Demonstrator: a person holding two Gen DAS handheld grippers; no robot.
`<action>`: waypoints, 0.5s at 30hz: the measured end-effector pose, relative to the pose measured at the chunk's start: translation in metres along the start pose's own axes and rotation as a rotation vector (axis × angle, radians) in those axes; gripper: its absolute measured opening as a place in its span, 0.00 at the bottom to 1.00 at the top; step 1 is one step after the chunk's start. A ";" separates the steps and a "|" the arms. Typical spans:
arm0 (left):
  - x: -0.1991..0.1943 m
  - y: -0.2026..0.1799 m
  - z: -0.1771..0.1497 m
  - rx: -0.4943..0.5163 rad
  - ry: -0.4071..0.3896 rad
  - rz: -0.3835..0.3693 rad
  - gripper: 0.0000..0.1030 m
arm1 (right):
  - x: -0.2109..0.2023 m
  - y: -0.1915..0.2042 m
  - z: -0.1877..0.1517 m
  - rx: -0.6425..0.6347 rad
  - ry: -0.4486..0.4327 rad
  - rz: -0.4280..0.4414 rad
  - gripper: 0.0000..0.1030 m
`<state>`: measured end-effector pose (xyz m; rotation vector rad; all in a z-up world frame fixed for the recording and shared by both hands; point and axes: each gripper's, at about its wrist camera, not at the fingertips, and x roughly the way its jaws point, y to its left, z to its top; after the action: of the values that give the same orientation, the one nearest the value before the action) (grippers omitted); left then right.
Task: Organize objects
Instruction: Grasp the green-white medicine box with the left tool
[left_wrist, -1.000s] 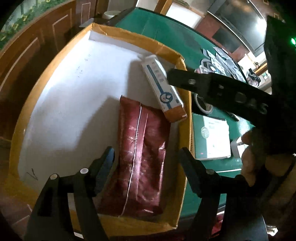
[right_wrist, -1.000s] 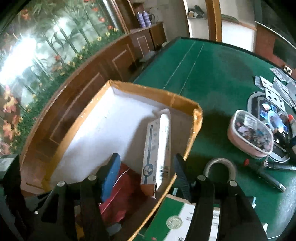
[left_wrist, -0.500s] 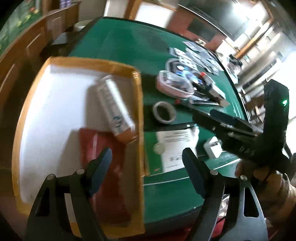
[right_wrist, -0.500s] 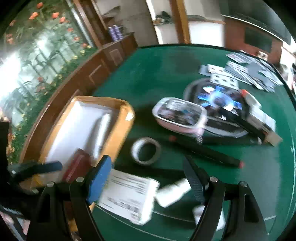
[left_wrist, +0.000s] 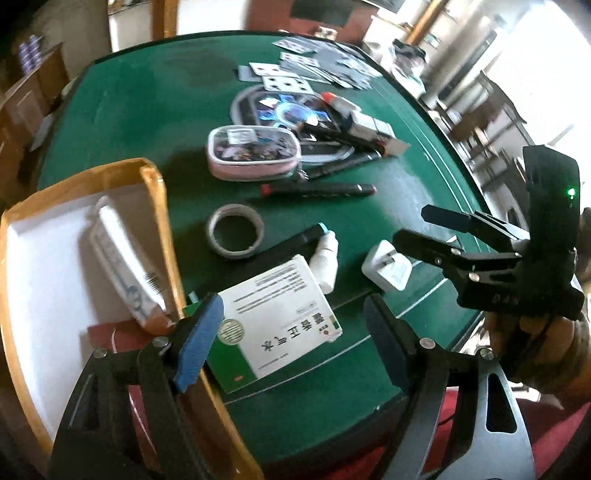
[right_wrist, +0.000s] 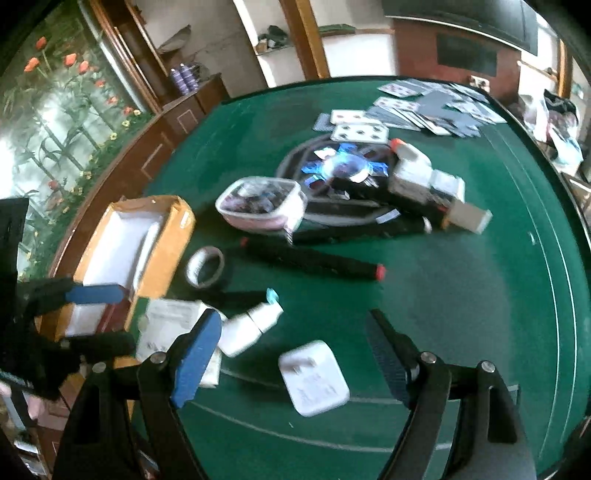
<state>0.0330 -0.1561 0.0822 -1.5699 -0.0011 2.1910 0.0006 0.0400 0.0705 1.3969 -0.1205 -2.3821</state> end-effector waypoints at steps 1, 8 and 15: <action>0.002 -0.002 0.001 0.012 0.008 -0.006 0.77 | 0.000 -0.004 -0.006 0.007 0.007 -0.007 0.78; 0.020 -0.015 0.005 0.183 0.084 -0.003 0.77 | 0.003 -0.017 -0.027 0.056 0.040 -0.009 0.79; 0.051 -0.020 0.006 0.350 0.154 0.081 0.81 | 0.004 -0.018 -0.031 0.066 0.050 -0.026 0.80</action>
<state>0.0218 -0.1185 0.0434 -1.5509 0.4742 1.9888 0.0205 0.0585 0.0468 1.4961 -0.1706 -2.3817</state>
